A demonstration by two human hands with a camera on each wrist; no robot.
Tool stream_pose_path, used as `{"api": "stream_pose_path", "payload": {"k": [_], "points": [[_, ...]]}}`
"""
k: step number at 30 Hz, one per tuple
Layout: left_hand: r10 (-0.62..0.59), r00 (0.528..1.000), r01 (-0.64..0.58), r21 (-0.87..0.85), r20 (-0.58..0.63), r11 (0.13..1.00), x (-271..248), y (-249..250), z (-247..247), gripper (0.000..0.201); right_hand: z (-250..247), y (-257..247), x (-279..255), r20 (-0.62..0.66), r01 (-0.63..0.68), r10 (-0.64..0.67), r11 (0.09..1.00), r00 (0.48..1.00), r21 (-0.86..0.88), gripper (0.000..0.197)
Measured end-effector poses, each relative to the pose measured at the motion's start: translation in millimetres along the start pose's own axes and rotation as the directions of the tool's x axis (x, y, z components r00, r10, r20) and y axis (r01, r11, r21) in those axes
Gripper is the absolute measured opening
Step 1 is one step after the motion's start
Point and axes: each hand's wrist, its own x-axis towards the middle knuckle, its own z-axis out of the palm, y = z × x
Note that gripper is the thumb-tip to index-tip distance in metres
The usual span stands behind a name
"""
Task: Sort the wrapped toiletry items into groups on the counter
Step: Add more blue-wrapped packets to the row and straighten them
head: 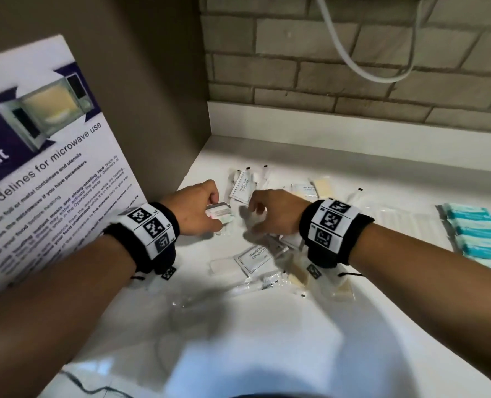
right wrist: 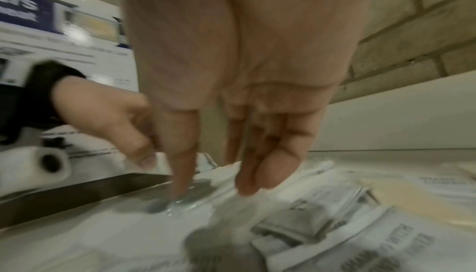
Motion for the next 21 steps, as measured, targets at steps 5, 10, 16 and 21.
{"api": "stream_pose_path", "payload": {"k": [5,10,16,21], "points": [[0.066,0.996,-0.069,-0.048,-0.066,0.996,-2.5,6.5,-1.3,0.044,26.1,3.6,-19.3,0.192,0.071,-0.043,0.987,0.98,-0.142,0.019],[0.088,0.993,-0.093,-0.065,-0.085,0.994,-9.9,9.7,-0.8,0.046,23.8,8.1,-10.9,0.185,0.086,-0.066,0.991,0.981,-0.102,0.025],[0.039,0.988,-0.057,-0.113,-0.152,0.992,-22.4,5.0,-0.7,0.04,11.2,1.3,-1.3,0.016,0.067,-0.066,0.995,0.998,-0.071,0.026],[-0.018,0.987,-0.02,-0.23,-0.163,0.973,-21.8,8.4,0.0,0.037,27.1,-1.4,2.2,-0.094,0.079,-0.096,0.982,0.991,-0.172,0.024]]}}
